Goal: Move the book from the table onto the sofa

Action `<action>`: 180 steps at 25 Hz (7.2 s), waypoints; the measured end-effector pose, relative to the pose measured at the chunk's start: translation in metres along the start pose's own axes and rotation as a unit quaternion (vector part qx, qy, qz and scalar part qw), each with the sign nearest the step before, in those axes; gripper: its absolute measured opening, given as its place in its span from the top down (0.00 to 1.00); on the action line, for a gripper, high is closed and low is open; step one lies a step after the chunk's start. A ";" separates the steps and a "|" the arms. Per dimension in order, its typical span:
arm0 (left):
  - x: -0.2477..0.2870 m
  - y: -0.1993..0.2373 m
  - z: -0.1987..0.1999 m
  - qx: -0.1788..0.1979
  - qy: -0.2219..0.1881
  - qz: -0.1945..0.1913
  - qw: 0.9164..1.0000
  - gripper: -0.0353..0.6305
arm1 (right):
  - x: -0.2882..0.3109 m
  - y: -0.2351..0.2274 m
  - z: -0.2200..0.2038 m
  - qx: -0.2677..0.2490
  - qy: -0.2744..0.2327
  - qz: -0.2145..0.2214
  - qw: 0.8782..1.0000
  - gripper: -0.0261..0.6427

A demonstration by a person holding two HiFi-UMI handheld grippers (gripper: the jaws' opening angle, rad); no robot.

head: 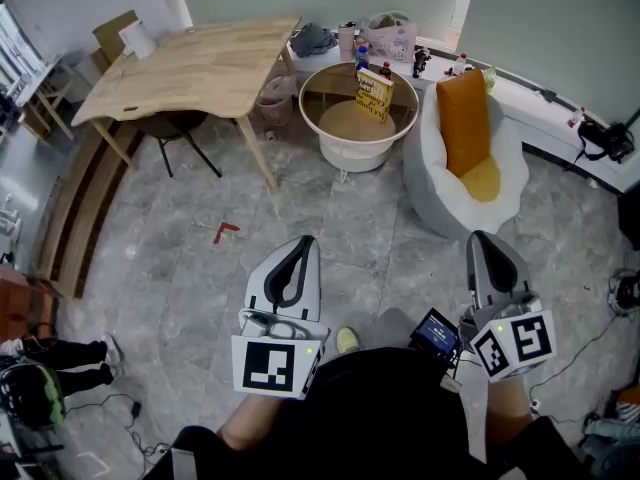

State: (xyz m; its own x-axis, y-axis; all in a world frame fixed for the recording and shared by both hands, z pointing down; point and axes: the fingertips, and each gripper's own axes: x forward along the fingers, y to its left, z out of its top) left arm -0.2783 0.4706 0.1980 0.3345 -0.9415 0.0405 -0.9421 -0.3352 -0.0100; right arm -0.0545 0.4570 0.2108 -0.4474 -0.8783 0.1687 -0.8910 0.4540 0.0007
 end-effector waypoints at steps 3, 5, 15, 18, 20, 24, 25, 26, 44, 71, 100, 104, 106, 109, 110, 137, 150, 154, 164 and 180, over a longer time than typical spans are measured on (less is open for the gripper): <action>-0.003 -0.001 0.003 0.003 -0.003 -0.003 1.000 0.94 | 0.000 0.002 0.000 0.002 -0.002 0.002 1.000 0.95; -0.006 -0.002 0.001 0.004 -0.001 -0.003 1.000 0.94 | -0.002 0.003 -0.002 0.004 -0.003 0.002 1.000 0.95; -0.005 -0.001 0.001 0.001 -0.003 -0.005 1.000 0.94 | -0.002 0.006 -0.004 -0.002 0.003 -0.001 1.000 0.95; -0.006 -0.001 -0.001 0.001 -0.004 -0.006 1.000 0.94 | -0.002 0.005 -0.007 -0.004 0.007 -0.004 1.000 0.95; -0.006 -0.001 -0.002 0.000 -0.005 -0.005 1.000 0.94 | -0.001 0.006 -0.007 -0.005 0.007 -0.003 1.000 0.95; -0.006 0.000 -0.003 0.001 -0.006 -0.002 1.000 0.94 | 0.000 0.006 -0.008 -0.007 0.008 -0.003 1.000 0.95; -0.006 0.000 -0.003 0.002 -0.006 -0.001 1.000 0.94 | 0.001 0.006 -0.009 -0.007 0.007 -0.003 1.000 0.95; -0.005 0.000 -0.003 0.002 -0.006 0.000 1.000 0.94 | 0.002 0.006 -0.009 -0.007 0.006 -0.002 1.000 0.95; 0.005 0.001 -0.006 0.017 0.005 0.010 1.000 0.94 | 0.016 -0.004 -0.012 0.003 -0.009 0.016 1.000 0.95; 0.168 0.044 -0.022 0.013 0.048 0.011 0.999 0.94 | 0.160 -0.094 -0.020 0.032 0.029 0.024 0.999 0.95; 0.342 0.060 -0.021 0.021 0.072 0.026 0.997 0.94 | 0.298 -0.196 -0.014 0.054 0.049 0.058 0.996 0.95; 0.356 0.058 -0.019 0.023 0.074 0.027 0.997 0.94 | 0.307 -0.208 -0.012 0.056 0.044 0.059 0.996 0.95; 0.362 0.056 -0.018 0.031 0.073 0.022 0.997 0.94 | 0.311 -0.214 -0.012 0.058 0.042 0.058 0.996 0.95; 0.368 0.056 -0.012 0.039 0.068 0.021 0.997 0.94 | 0.316 -0.218 -0.011 0.063 0.039 0.058 0.996 0.95; 0.368 0.056 -0.010 0.044 0.067 0.020 0.997 0.94 | 0.316 -0.219 -0.010 0.063 0.038 0.058 0.996 0.95; 0.376 0.037 0.007 0.057 0.050 0.020 0.997 0.94 | 0.309 -0.229 0.003 0.062 0.014 0.070 0.996 0.95; 0.366 0.037 0.011 0.065 0.042 0.020 0.997 0.94 | 0.299 -0.219 0.005 0.057 0.007 0.068 0.996 0.95; 0.364 0.039 0.013 0.058 0.036 0.025 0.997 0.94 | 0.301 -0.214 0.005 0.051 0.009 0.073 0.996 0.95; 0.367 0.056 0.013 0.061 0.018 0.030 0.997 0.94 | 0.318 -0.205 0.009 0.041 0.008 0.080 0.996 0.95; 0.436 0.105 -0.010 0.045 0.041 0.013 0.998 0.94 | 0.394 -0.209 0.005 0.025 0.038 0.072 0.996 0.95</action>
State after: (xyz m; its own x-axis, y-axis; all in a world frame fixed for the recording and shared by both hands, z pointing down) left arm -0.2314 0.0248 0.2244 0.3044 -0.9449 0.1209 -0.9431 -0.3167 -0.1010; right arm -0.0448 0.0150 0.2720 -0.5654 -0.7899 0.2377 -0.8216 0.5647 -0.0779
